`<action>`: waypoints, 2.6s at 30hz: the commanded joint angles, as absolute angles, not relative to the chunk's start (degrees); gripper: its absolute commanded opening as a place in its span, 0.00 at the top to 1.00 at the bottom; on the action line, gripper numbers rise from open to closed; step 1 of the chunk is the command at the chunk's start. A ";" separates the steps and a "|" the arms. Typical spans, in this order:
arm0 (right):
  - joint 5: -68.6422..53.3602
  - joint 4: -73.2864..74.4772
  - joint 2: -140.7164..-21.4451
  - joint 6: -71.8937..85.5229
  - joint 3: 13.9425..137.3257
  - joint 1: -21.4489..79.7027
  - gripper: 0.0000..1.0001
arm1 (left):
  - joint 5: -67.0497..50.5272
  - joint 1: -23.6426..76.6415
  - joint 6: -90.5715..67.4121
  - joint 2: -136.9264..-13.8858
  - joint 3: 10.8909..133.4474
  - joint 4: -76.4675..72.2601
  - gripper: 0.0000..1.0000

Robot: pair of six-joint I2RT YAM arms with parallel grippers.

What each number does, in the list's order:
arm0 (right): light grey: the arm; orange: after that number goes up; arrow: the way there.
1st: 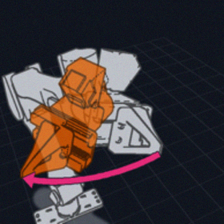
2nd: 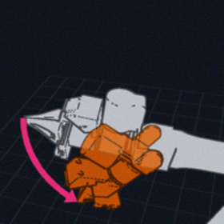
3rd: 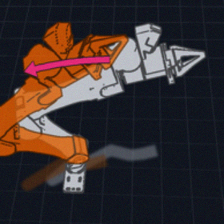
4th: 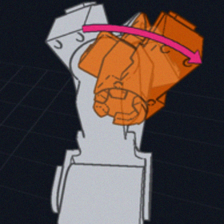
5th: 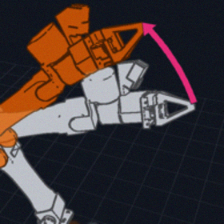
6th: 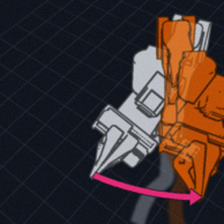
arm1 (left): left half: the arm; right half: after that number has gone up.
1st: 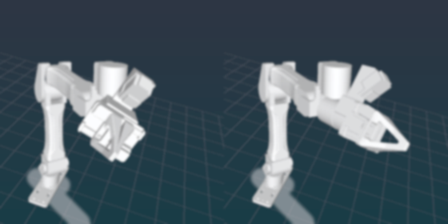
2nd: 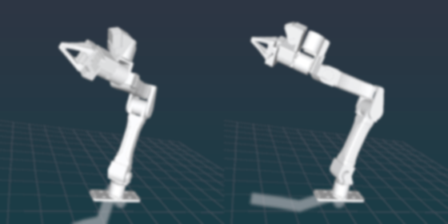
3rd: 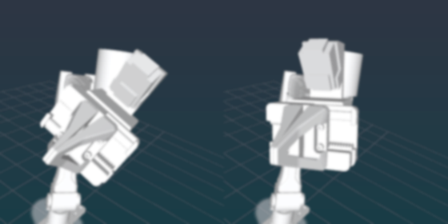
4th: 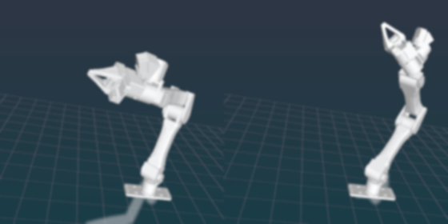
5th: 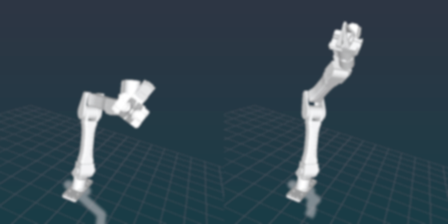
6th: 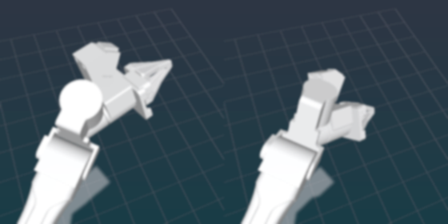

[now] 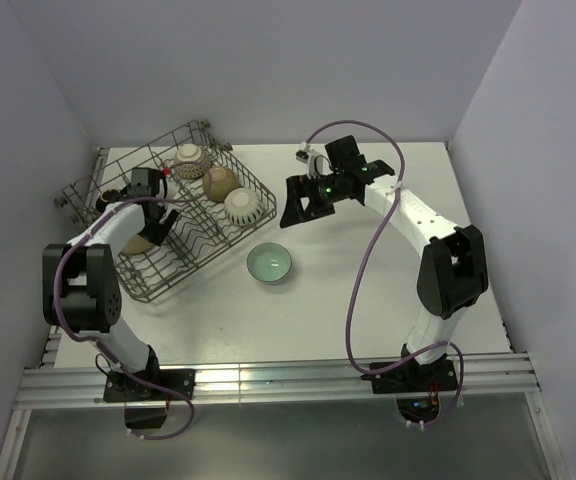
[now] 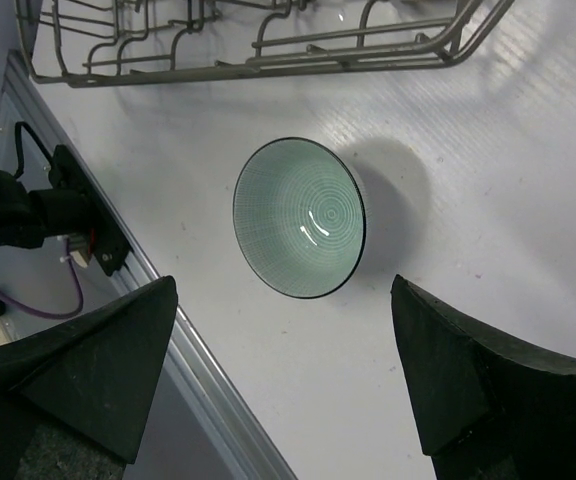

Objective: Load the bowls into the dish rack

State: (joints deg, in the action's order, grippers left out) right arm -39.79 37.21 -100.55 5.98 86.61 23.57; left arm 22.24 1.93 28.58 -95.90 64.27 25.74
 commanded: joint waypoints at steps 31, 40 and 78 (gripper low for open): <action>-29.35 35.69 -114.87 6.24 85.08 33.13 0.63 | -44.02 -2.72 1.14 -65.48 70.67 26.99 0.00; -39.87 27.26 -110.22 8.70 81.83 30.25 1.00 | -55.87 -2.90 -5.87 -65.13 68.82 20.22 0.01; -68.99 -54.67 -100.99 79.37 71.45 23.11 1.00 | -48.43 10.02 -83.83 -70.66 39.20 -59.05 0.01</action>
